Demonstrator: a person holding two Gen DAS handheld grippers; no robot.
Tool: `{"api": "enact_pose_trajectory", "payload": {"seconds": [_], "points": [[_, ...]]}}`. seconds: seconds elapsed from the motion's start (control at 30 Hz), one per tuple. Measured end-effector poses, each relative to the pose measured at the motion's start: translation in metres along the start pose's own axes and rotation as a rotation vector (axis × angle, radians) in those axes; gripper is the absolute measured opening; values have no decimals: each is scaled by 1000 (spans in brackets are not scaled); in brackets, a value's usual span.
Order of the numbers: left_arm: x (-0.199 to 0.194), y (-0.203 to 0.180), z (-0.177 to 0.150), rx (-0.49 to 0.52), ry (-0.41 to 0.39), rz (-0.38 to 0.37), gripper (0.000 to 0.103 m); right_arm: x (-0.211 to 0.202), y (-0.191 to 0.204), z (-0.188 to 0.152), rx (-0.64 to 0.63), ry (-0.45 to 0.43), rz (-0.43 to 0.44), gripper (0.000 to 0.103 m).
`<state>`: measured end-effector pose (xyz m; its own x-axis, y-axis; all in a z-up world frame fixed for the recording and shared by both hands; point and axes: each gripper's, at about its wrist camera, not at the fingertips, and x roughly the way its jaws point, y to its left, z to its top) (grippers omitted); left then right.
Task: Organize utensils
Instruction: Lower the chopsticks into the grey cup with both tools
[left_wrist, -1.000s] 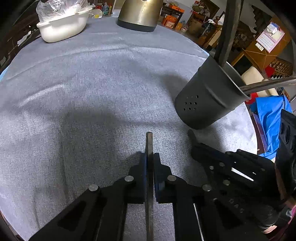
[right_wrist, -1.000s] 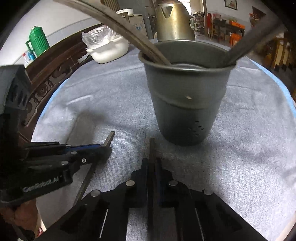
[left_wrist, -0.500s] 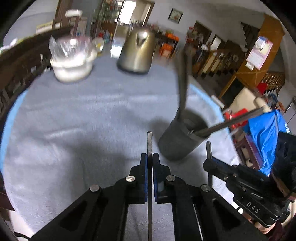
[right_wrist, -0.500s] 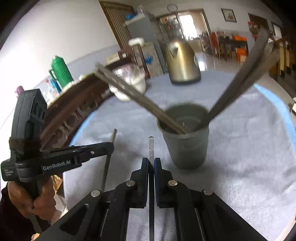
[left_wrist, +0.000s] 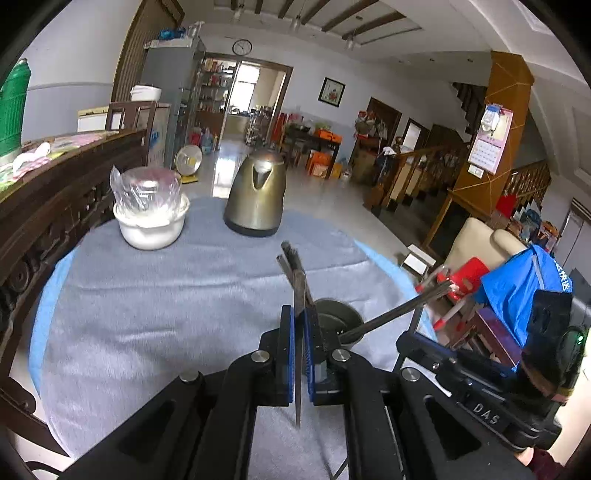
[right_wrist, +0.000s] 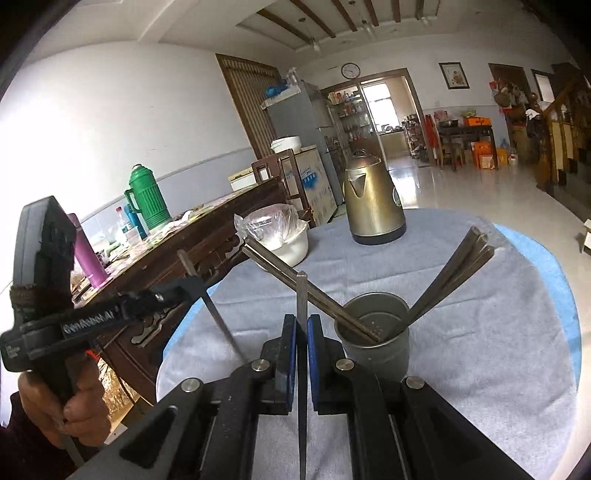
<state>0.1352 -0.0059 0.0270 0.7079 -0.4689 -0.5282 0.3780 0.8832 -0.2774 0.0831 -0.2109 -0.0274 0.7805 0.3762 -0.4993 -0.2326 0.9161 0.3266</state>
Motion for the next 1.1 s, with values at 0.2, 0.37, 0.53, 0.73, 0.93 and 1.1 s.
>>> {"api": "enact_pose_trajectory", "payload": {"seconds": [0.2,0.37,0.53,0.73,0.93,1.1], "points": [[-6,-7,6,21,-17,-7,5,-11,-7,4,6,-15,-18,6],[-10,-15,11,48,-25,-7,5,-19,-12,14,4,-40,-36,6],[-13,-22,20,67,-34,-9,5,-27,-16,29,1,-69,-60,6],[-16,-29,38,82,-57,-16,5,-31,-17,53,1,-108,-73,6],[-18,-39,59,100,-89,-16,5,-37,-11,80,-24,-167,-85,6],[-17,-49,75,114,-115,-27,5,-40,-10,101,-25,-213,-102,6]]}}
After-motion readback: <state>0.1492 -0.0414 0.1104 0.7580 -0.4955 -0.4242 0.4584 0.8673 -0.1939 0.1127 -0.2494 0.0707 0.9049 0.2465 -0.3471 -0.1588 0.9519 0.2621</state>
